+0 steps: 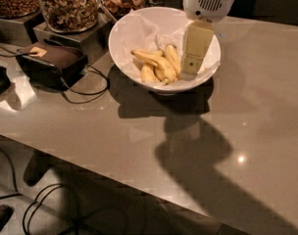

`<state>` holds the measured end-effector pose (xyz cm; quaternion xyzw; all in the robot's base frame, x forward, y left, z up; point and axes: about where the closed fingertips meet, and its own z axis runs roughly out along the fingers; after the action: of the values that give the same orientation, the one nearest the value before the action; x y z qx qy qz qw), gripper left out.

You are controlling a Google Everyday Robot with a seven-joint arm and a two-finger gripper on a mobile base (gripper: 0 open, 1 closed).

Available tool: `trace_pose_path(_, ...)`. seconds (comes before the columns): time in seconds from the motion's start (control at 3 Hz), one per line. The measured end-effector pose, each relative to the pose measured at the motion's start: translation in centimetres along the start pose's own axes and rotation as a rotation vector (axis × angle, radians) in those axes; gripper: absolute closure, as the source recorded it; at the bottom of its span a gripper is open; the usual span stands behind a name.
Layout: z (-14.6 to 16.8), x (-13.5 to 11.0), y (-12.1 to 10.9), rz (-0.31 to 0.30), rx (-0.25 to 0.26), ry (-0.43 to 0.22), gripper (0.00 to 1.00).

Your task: Pick banana from white bowl

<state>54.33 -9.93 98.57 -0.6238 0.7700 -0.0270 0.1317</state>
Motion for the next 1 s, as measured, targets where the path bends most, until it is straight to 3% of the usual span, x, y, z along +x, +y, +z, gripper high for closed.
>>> trace_pose_path(0.33,0.4,-2.8,-1.0,0.000,-0.044,-0.062,0.00)
trace_pose_path(1.0,-0.1,-8.2,-4.6,0.045,-0.068,-0.175,0.00)
